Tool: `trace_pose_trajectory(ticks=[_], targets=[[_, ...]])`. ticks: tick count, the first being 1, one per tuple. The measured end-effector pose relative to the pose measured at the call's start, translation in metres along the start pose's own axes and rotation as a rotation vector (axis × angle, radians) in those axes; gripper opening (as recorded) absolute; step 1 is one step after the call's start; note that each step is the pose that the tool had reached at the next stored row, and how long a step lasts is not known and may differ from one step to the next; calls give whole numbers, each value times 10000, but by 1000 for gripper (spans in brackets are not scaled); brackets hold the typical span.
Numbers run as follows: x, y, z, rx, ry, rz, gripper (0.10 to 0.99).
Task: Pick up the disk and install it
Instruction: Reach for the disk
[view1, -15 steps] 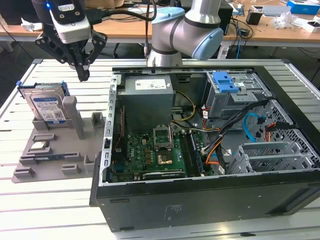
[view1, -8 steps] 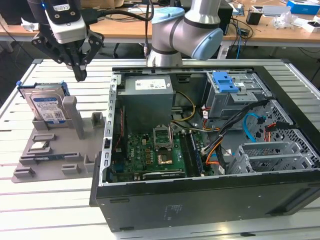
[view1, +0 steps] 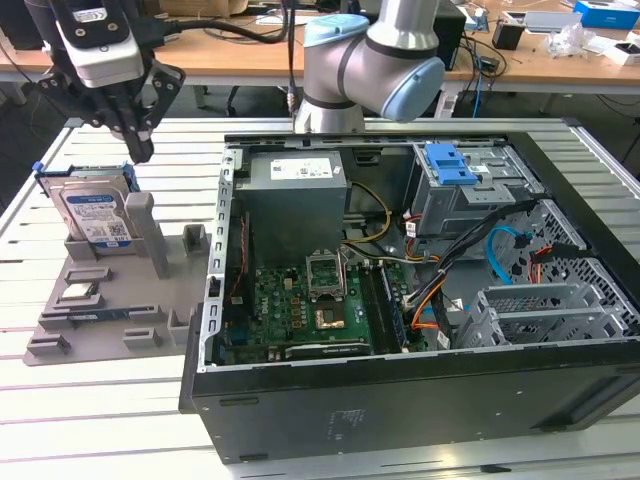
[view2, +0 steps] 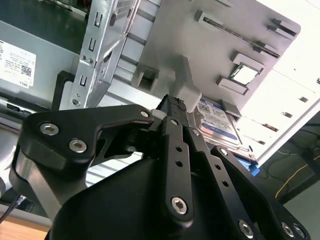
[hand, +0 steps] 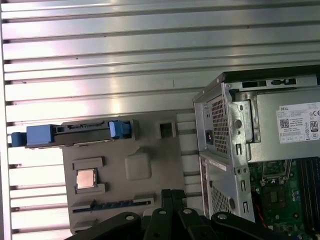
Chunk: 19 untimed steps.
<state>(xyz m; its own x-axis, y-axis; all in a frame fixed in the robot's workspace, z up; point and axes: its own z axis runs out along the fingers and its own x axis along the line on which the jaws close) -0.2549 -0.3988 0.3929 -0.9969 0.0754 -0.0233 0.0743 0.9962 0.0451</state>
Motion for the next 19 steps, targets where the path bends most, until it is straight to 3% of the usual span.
trace_pose_trajectory(ticks=[19], targets=[[410, -31, -4, 1, 0, -1, 106]])
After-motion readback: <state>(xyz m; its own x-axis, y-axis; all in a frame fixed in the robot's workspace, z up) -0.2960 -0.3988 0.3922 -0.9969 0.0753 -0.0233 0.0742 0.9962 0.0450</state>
